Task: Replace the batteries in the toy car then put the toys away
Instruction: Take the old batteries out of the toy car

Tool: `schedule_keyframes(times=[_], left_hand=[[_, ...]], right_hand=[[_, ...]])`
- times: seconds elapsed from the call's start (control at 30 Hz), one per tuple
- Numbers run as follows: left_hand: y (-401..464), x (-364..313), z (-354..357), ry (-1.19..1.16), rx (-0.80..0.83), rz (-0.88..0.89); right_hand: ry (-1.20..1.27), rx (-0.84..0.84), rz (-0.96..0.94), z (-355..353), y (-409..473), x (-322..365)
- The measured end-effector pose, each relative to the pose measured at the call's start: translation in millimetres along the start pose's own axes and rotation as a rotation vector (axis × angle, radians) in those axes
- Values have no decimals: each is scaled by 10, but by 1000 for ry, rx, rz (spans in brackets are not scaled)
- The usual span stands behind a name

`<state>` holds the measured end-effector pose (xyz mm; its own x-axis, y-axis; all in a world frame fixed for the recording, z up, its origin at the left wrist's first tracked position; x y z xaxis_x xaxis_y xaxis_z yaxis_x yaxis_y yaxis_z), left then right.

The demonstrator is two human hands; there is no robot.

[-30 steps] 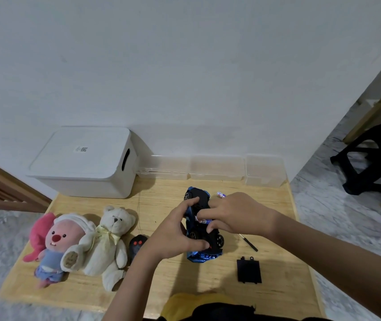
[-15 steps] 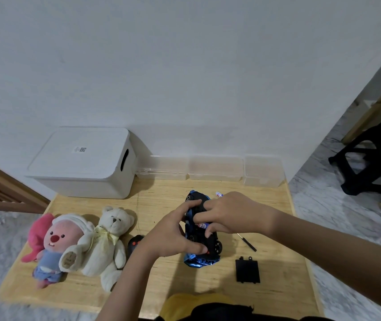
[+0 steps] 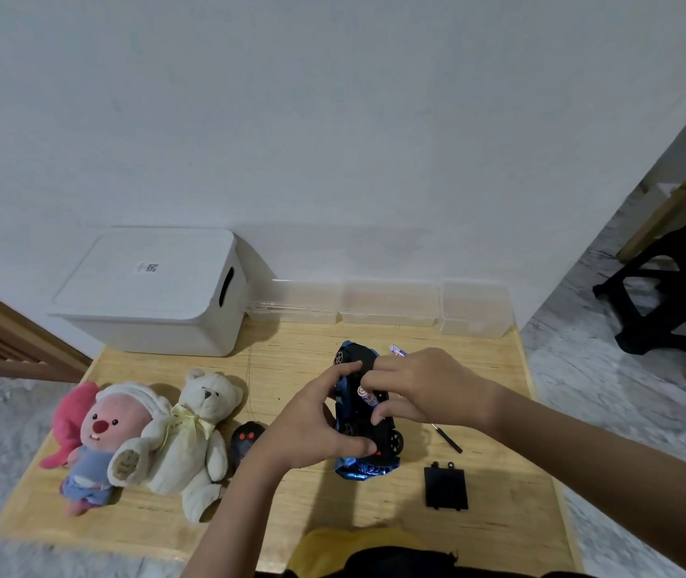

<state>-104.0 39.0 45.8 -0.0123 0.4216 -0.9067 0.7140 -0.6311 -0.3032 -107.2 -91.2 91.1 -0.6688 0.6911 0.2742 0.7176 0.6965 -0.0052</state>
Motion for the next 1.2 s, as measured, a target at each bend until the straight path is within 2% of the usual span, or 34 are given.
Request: schedule_keyframes(times=[0.07,0.23,0.4,0.47,0.6,0.7,0.77,0.9,1.2], left_hand=[[6,-16,36,-46,10,15],[37,-46,68,-63,1,38],[27,74,57,-33,-18,-8],[28,137,108,-33,10,-32],[40,271,227,-43,77,-90],[47,374,277,-37,91,-142],[55,445,284,-3,88,-182],[50,615,254,115,74,-293],[85,778,223,200,111,-379]], right_hand=[[140,-79,69,-4,-36,-38],[309,-285,171,40,-100,-74],[829,-616,400,125,-297,-269],[1029,-693,518,200,-362,-315],[1644,-664,827,649,-473,-334],[2081,-619,989,926,-577,-235],[2161,-609,1054,1021,-646,-200],[2115,-564,1146,1100,-722,-182],[2326,-599,1080,1050,-602,-171]])
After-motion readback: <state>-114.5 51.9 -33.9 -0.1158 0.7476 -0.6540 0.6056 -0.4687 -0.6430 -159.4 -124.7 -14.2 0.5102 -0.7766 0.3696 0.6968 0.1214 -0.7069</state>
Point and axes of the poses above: each hand's wrist, its own y-axis towards the middle knuckle, its own z-axis out of the palm, x = y × z, the point moved 7 cm from there along y, towards the middle knuckle, and after that the axes turned 8 degrees about x, right-handed, at the moved point
